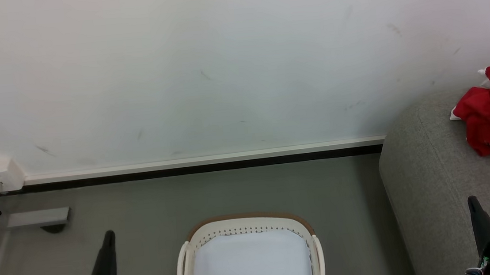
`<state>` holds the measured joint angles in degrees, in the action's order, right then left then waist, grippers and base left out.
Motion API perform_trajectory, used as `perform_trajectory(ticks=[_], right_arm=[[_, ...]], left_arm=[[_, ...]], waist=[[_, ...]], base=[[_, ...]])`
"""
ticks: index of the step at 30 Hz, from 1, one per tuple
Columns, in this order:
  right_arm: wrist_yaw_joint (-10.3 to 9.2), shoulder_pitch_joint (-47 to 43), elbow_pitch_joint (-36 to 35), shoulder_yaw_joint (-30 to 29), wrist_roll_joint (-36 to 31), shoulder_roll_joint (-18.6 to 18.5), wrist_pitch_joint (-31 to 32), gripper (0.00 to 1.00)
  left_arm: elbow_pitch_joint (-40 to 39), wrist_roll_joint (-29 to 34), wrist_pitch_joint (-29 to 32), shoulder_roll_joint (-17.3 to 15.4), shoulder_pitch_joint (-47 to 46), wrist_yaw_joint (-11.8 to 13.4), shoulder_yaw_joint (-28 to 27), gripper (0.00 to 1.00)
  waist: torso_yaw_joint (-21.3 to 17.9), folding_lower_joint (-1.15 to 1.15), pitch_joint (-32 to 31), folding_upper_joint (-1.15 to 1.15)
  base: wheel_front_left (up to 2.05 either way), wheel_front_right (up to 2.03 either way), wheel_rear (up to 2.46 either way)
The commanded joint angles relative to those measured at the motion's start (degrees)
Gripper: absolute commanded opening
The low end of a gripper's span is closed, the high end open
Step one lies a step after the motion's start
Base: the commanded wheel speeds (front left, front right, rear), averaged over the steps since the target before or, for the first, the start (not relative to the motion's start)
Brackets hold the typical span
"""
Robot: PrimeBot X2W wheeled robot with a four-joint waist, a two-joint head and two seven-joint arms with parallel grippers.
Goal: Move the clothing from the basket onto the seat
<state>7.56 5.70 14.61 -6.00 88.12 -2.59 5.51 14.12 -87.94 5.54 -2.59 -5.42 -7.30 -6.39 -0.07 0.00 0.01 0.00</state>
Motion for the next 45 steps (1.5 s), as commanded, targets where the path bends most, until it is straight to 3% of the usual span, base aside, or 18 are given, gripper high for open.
perform_trajectory(ticks=[1, 10, 45], right_arm=[[-0.13, 0.6, -0.5, -0.3, 1.2, -0.5, 0.4, 0.00], [-0.13, 0.9, -0.8, -0.7, 4.7, -0.5, 1.3, 0.00], [-0.13, 0.9, -0.8, -0.7, 4.4, -0.5, 1.2, 0.00]], left_arm=[[-0.1, -1.6, 0.4, -0.5, -0.6, -0.3, -0.2, 0.00], [-0.1, -5.1, 1.3, -0.5, -1.2, -0.3, -0.2, 0.00], [-0.1, -4.8, 1.2, -0.5, -1.1, -0.3, -0.2, 0.00]], waist=[[0.0, 0.00, 0.0, 0.00], [0.1, 0.00, 0.2, 0.00], [0.1, 0.00, 0.2, 0.00]], base=[[0.00, 0.00, 0.00], [0.00, 0.00, 0.00], [0.00, 0.00, 0.00]])
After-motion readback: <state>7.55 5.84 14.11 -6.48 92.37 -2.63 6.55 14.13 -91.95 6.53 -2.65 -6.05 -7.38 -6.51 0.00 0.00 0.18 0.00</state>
